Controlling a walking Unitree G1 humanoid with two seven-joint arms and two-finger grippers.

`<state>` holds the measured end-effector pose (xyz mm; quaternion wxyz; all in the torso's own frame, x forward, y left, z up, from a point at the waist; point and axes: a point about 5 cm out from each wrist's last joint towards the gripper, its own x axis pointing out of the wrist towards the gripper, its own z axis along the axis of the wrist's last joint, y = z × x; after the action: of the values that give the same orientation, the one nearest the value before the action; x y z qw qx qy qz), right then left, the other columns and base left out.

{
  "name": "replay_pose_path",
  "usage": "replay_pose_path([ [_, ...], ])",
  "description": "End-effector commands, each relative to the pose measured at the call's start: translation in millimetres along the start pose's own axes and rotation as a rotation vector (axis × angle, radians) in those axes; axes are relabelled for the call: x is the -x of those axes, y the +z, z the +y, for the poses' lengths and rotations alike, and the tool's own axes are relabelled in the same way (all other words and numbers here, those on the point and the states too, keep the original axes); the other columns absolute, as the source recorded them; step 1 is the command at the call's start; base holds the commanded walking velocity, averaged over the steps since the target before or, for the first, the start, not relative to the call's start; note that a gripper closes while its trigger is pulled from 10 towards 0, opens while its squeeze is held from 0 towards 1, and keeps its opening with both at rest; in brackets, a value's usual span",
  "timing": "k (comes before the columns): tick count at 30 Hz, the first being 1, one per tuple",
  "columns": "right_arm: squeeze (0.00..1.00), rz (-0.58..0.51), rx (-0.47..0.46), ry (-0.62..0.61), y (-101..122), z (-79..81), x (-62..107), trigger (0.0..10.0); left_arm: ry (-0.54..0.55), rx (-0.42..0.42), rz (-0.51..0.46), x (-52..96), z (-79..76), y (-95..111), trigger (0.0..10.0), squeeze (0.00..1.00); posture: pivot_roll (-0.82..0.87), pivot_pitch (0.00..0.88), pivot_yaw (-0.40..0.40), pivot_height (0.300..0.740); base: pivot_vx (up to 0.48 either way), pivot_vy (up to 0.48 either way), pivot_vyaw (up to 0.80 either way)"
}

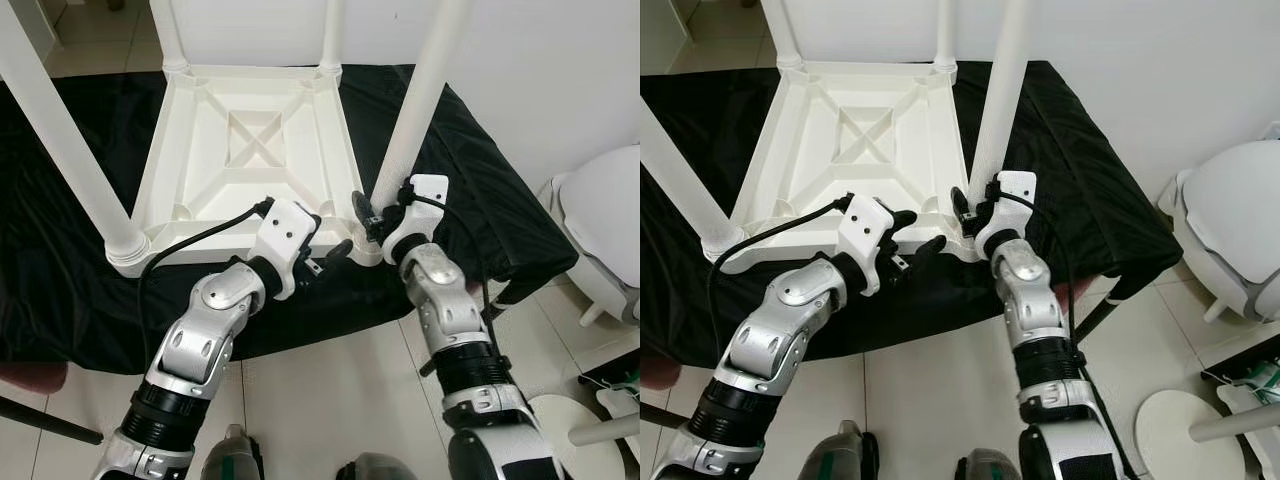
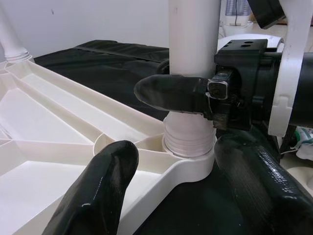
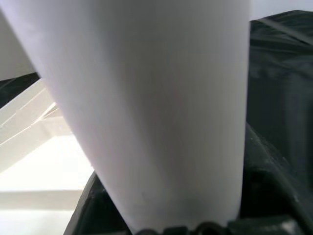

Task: Building children table

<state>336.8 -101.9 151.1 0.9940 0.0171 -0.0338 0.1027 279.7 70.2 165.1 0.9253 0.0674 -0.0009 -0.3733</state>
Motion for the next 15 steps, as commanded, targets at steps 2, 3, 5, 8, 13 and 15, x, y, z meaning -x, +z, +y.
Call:
replay_pose_path([
  [2,0.00,0.060,-0.040,-0.034,-12,2.9,3.6,0.0,0.062,0.003,0.017,-0.8,5.0,-3,10.0,0.00,-0.05,0.026,-0.020,0.740,0.000,0.000,0.00],
  [3,0.00,0.060,-0.041,-0.031,-12,4.8,4.5,0.0,0.071,0.004,0.017,-0.7,6.5,-3,10.0,0.00,-0.05,0.028,-0.020,0.740,0.000,0.000,0.00],
  [5,0.00,0.062,-0.047,-0.029,-12,5.6,5.6,0.0,0.077,0.004,0.017,-0.5,7.5,-3,10.0,0.00,-0.05,0.027,-0.022,0.740,0.000,0.000,0.00],
  [8,0.00,0.056,-0.064,-0.008,-11,4.5,7.2,10.0,0.088,0.005,0.018,0.5,9.1,-3,10.0,0.00,-0.04,0.026,-0.023,0.740,0.000,0.000,0.00],
  [13,0.71,0.055,-0.064,0.015,-10,3.6,7.7,10.0,0.092,0.005,0.018,1.0,9.6,-3,10.0,0.00,-0.04,0.023,-0.023,0.740,0.000,0.000,0.00],
  [15,1.00,0.044,-0.068,0.102,-4,-4.7,6.0,10.0,0.102,0.003,0.014,1.4,11.2,-1,10.0,0.00,-0.03,0.012,-0.033,0.740,0.000,0.000,0.00],
])
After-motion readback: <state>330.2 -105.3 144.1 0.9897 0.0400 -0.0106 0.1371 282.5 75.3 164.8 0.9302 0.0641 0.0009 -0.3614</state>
